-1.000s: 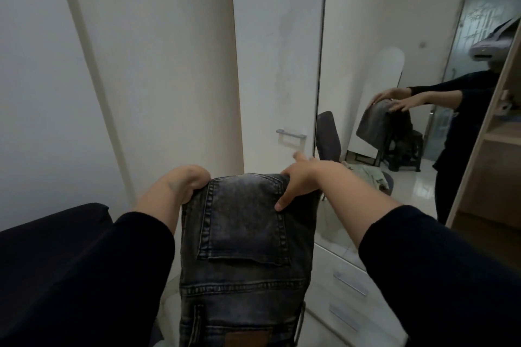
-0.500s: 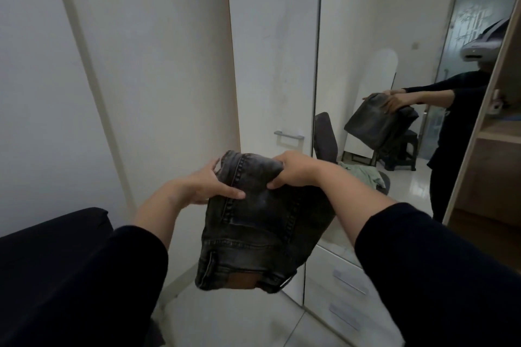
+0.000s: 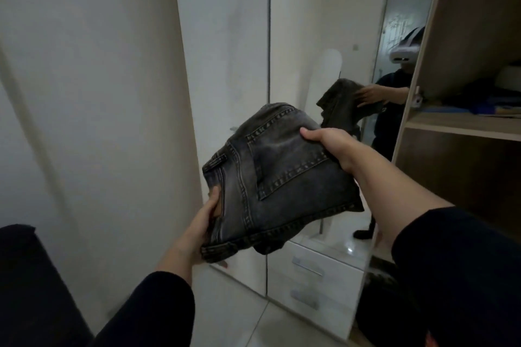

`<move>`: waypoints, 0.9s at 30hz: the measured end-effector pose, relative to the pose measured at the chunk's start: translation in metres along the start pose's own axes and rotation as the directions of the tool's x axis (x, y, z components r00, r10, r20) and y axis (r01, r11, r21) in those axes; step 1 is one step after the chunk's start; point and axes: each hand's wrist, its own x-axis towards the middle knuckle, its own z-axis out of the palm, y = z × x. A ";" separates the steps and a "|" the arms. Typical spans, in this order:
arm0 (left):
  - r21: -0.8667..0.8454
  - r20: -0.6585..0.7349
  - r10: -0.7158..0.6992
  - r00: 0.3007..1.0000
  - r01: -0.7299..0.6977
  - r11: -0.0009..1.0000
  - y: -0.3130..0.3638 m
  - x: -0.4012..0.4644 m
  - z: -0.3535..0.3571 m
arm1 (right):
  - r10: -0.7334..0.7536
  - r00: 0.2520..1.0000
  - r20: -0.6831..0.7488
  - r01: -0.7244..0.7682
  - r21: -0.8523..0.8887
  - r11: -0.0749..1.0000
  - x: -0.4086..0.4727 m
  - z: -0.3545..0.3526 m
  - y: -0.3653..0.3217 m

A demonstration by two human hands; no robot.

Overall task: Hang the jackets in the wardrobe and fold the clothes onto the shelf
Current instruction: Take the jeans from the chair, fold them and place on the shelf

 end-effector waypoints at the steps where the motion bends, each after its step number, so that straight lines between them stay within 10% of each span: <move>1: -0.070 0.109 -0.062 0.992 0.070 0.995 -0.006 0.001 0.005 | 0.019 0.999 -0.037 -0.018 0.049 0.999 -0.001 -0.011 0.001; 9: -0.412 0.448 0.064 0.892 0.142 0.900 -0.016 0.009 0.104 | 0.114 0.982 -0.150 -0.083 0.199 0.976 -0.028 -0.098 0.012; 17: 0.268 0.263 -0.016 0.965 -0.057 0.962 0.007 0.057 0.203 | 0.107 0.893 -0.437 -0.190 -0.151 0.970 -0.057 -0.196 0.071; 27: 0.490 0.120 0.285 0.951 -0.306 0.816 -0.073 0.117 0.320 | 0.160 0.837 -0.523 -0.301 -0.196 0.933 -0.055 -0.295 0.170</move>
